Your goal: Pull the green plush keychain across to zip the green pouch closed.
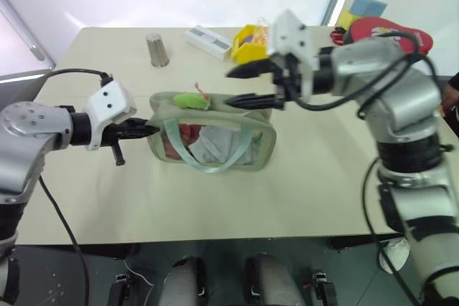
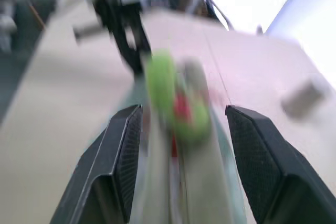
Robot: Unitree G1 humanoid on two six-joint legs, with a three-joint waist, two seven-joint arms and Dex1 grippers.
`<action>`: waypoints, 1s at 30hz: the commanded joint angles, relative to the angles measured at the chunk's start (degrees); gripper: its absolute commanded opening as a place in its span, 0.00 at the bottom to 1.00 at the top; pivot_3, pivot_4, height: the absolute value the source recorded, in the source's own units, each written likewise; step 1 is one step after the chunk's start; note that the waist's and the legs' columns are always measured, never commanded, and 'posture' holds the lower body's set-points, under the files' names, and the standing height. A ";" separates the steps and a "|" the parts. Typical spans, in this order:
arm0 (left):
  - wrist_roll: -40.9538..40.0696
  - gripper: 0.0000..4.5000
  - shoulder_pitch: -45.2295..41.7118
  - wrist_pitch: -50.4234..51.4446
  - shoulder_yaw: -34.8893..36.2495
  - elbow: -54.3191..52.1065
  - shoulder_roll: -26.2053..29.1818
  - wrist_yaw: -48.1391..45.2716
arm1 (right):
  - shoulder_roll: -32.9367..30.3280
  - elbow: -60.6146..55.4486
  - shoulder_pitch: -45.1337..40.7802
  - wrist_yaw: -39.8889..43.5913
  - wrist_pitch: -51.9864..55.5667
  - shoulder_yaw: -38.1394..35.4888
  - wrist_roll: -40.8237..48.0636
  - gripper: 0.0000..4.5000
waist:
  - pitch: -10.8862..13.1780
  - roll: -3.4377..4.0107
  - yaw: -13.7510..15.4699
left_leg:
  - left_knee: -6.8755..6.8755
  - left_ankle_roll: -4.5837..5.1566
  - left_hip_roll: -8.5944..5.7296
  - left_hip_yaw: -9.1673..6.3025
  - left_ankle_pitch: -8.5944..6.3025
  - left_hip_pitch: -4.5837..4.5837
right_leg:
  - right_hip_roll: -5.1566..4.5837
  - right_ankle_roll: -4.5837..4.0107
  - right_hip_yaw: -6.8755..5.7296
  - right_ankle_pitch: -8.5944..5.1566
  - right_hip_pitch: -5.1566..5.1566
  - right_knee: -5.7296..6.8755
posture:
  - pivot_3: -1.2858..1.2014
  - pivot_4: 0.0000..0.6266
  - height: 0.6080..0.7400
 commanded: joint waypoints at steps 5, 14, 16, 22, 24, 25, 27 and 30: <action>-0.33 0.00 0.36 1.02 2.08 -2.37 1.02 0.19 | 5.93 2.53 -0.31 -5.35 -5.40 4.23 -5.03 0.58 | -0.01 -0.02 1.02 | 0.20 0.16 -0.06 0.03 -0.09 -0.08 | -0.06 0.01 -0.05 0.00 0.03 -0.01 | 0.52 0.24 1.00; 0.06 0.00 0.37 0.98 2.18 -2.24 0.98 0.61 | 5.79 4.21 0.63 -3.55 -8.85 6.20 -7.27 0.58 | -0.01 -0.02 1.20 | 0.19 0.16 -0.06 0.03 -0.09 -0.07 | -0.05 0.01 -0.05 0.00 0.02 -0.01 | 0.52 0.24 1.00; 0.26 0.00 0.18 0.79 2.04 -1.94 0.87 0.65 | 5.78 4.30 0.83 -3.23 -8.76 5.97 -7.19 0.58 | -0.01 -0.02 1.20 | 0.19 0.16 -0.06 0.03 -0.09 -0.07 | -0.05 0.01 -0.05 0.00 0.02 -0.01 | 0.52 0.24 1.00; 0.80 0.00 -0.82 0.09 1.32 -0.81 0.38 0.69 | 5.89 4.18 0.94 -3.05 -7.74 4.75 -6.44 0.04 | -0.01 -0.02 1.19 | 0.19 0.16 -0.05 0.03 -0.09 -0.07 | -0.05 0.01 -0.05 0.00 0.02 -0.01 | 0.52 0.24 1.00; 1.08 0.00 -1.10 -0.27 0.99 -0.30 0.16 0.75 | 5.72 3.92 1.45 -3.65 -7.27 4.30 -6.57 0.02 | -0.01 -0.02 1.20 | 0.19 0.16 -0.05 0.03 -0.09 -0.07 | -0.05 0.01 -0.05 0.00 0.02 -0.01 | 0.52 0.24 1.00; 1.26 0.00 -1.08 -0.46 0.87 -0.06 0.18 0.72 | 5.26 3.67 1.72 -3.99 -6.96 3.97 -6.81 0.02 | -0.01 -0.02 1.21 | 0.19 0.16 -0.05 0.03 -0.09 -0.07 | -0.05 0.01 -0.05 0.00 0.02 -0.01 | 0.52 0.24 1.00; 1.45 0.00 -0.99 -0.62 0.73 0.08 0.21 0.72 | 4.08 3.12 2.14 -4.26 -6.16 2.94 -6.82 0.02 | -0.01 -0.02 1.22 | 0.19 0.16 -0.05 0.03 -0.09 -0.07 | -0.05 0.01 -0.05 0.00 0.02 -0.01 | 0.52 0.24 1.00; 1.56 0.00 0.17 -0.71 1.09 -0.19 0.31 0.86 | -3.57 2.35 3.50 -4.54 -5.38 -0.48 -9.02 0.02 | -0.01 -0.02 1.46 | 0.19 0.16 -0.06 0.03 -0.10 -0.08 | -0.06 0.01 -0.05 0.00 0.02 -0.02 | 0.52 0.24 1.00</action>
